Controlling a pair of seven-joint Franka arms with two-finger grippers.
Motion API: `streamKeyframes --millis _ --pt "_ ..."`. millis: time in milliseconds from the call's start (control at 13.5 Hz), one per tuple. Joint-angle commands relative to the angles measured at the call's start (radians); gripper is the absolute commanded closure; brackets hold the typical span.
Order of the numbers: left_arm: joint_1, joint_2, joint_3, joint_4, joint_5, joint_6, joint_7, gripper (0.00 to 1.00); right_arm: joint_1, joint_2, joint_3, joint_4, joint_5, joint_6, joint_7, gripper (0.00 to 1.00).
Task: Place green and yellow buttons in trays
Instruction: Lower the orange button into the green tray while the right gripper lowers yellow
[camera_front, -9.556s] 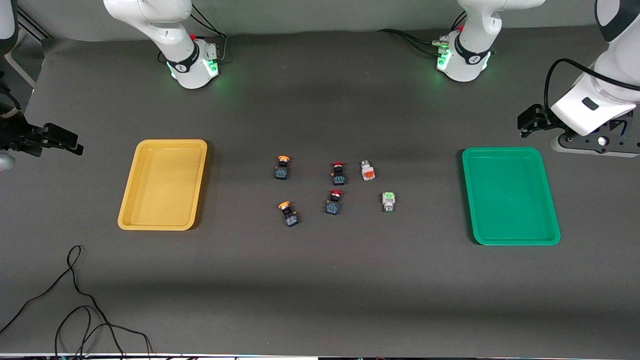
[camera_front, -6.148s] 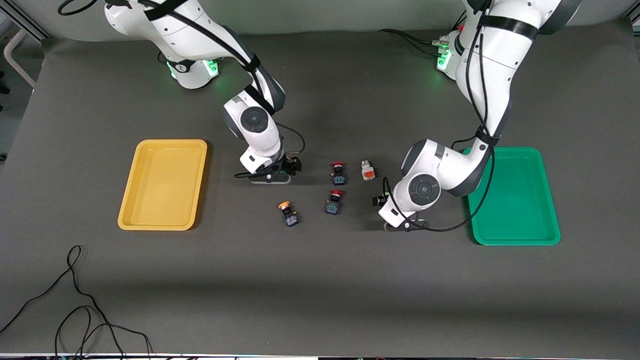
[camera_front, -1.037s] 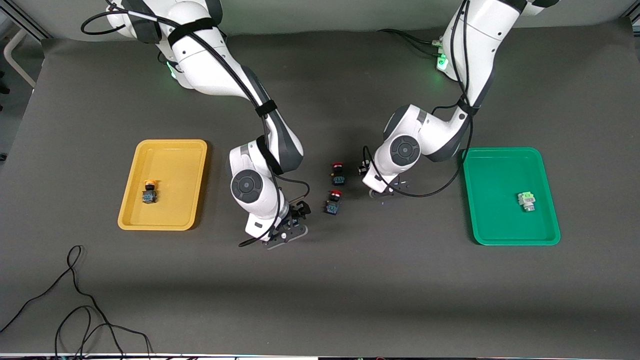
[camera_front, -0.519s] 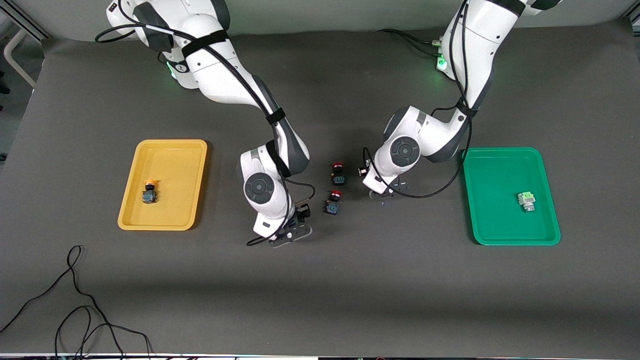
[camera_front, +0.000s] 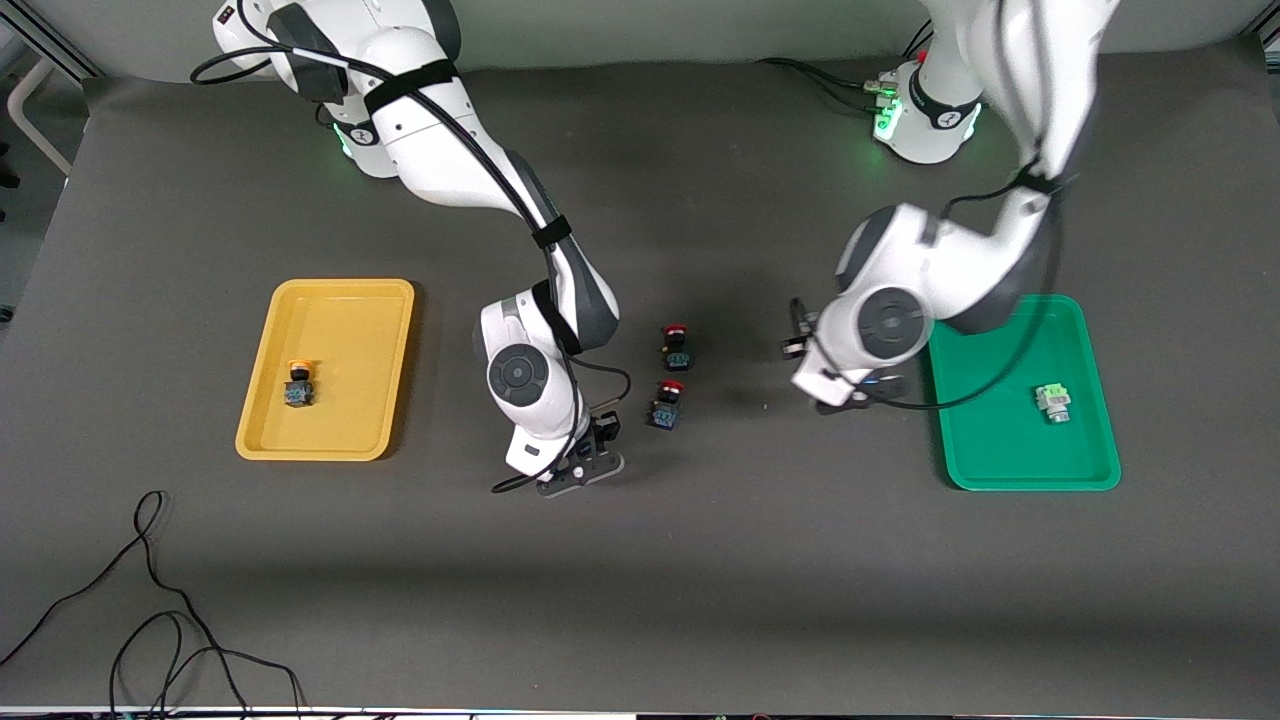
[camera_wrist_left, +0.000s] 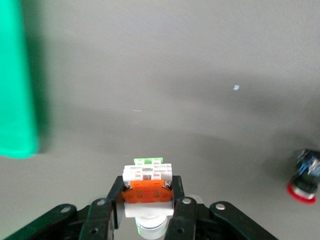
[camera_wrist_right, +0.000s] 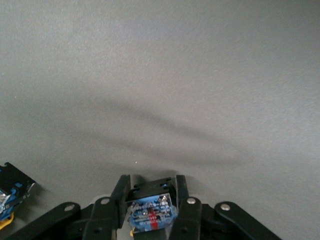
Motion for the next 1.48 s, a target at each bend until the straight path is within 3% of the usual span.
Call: streamKeyframes --millis 0,296,593,741,963,1185,1407 --pt "0.113 -0.023 -0.007 0.039 0.029 -0.068 0.192 1.00 -0.002 -0.059 -0.027 0.020 0.004 -0.109 0.018 0.81" --pt "0.332 -0.009 -0.005 0.025 0.053 -0.019 0.588 1.00 0.001 -0.151 -0.089 0.080 0.004 -0.335 0.024 0.83" --pt "0.443 0.064 -0.005 -0.073 0.104 0.228 0.742 1.00 0.009 -0.257 -0.193 0.043 -0.037 -0.489 0.018 0.83" --pt "0.445 0.077 -0.004 -0.155 0.105 0.351 0.742 1.00 0.013 -0.323 -0.236 -0.042 -0.112 -0.494 0.018 0.83" --pt "0.448 0.092 -0.004 -0.187 0.105 0.409 0.742 1.00 0.010 -0.430 -0.331 -0.246 -0.131 -0.465 -0.016 0.83" --pt "0.448 0.094 -0.004 -0.187 0.105 0.414 0.742 1.00 0.013 -0.533 -0.401 -0.473 -0.135 -0.337 -0.117 0.83" --pt "0.448 0.094 -0.004 -0.187 0.105 0.414 0.742 1.00 -0.002 -0.533 -0.458 -0.616 -0.126 -0.176 -0.272 0.83"
